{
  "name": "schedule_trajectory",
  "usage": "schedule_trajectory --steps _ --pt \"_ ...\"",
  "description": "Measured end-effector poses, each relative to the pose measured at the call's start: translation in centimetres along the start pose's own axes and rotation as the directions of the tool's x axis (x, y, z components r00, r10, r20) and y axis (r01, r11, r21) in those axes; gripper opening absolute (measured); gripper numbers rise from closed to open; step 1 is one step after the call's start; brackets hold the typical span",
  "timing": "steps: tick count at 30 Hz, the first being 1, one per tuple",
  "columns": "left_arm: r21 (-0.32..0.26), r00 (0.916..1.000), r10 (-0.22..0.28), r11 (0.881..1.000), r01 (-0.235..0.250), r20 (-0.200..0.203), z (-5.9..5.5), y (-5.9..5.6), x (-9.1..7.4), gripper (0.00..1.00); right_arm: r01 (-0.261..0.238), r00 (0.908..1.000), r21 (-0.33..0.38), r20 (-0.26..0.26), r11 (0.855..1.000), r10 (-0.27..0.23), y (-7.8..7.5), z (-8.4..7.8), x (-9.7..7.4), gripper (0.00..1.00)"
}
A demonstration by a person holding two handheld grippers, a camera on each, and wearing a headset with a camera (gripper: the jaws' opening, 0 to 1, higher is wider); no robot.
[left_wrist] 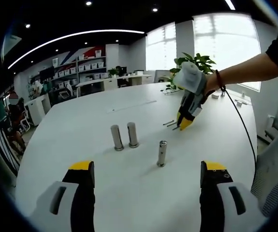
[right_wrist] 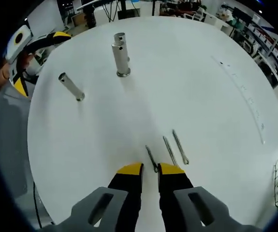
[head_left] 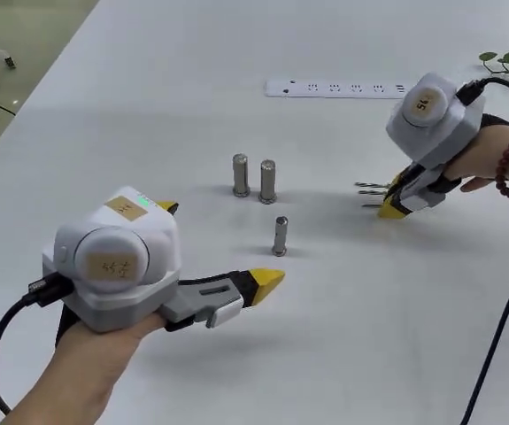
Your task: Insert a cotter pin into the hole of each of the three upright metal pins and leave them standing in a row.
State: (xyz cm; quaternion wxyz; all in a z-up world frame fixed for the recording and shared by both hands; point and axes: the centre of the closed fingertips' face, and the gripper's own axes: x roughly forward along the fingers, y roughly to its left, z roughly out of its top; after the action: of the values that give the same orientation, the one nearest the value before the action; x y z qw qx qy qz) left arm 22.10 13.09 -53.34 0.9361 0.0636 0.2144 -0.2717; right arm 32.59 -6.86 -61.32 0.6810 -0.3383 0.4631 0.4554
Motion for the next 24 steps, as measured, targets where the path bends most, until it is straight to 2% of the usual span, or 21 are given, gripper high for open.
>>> schedule_trajectory --steps 9,12,16,17,18,19,23,24 --pt "0.002 0.9997 -0.004 1.0 0.004 -0.024 -0.5 -0.1 -0.2 0.88 -0.018 0.9991 -0.035 -0.039 0.999 0.016 0.8 0.3 -0.1 0.05" --pt "0.001 0.9994 -0.002 1.0 0.002 -0.034 -0.7 -0.1 -0.3 0.88 -0.011 0.9987 -0.039 -0.051 0.999 0.009 1.2 0.4 -0.1 0.04" --pt "0.002 0.9989 -0.003 1.0 0.003 -0.046 -1.0 -0.2 -0.3 0.88 0.002 0.997 -0.085 -0.076 0.996 -0.009 1.7 0.5 -0.2 0.0" --pt "0.002 0.9988 -0.004 1.0 0.004 -0.048 -1.1 -0.3 -0.3 0.87 0.042 0.995 -0.108 -0.086 0.993 -0.051 0.9 0.3 -0.2 0.0" --pt "0.003 0.9988 -0.005 1.0 0.005 -0.05 -1.1 -0.4 -0.4 0.87 0.025 0.9961 -0.11 -0.081 0.994 -0.034 1.1 0.3 -0.1 0.0" --pt "0.005 0.9987 -0.005 1.0 0.005 -0.051 -1.1 -0.4 -0.4 0.87 0.028 0.9955 -0.096 -0.087 0.995 -0.037 1.0 0.3 -0.2 0.0" --pt "0.018 0.9981 0.008 1.0 -0.007 -0.06 -1.2 -0.3 -0.5 0.87 0.025 0.9954 -0.116 -0.09 0.993 -0.035 1.3 0.4 -0.1 0.0" --pt "0.018 0.9981 0.008 1.0 -0.007 -0.06 -1.2 -0.3 -0.6 0.87 0.025 0.9954 -0.112 -0.089 0.993 -0.035 0.9 0.4 0.0 0.0"
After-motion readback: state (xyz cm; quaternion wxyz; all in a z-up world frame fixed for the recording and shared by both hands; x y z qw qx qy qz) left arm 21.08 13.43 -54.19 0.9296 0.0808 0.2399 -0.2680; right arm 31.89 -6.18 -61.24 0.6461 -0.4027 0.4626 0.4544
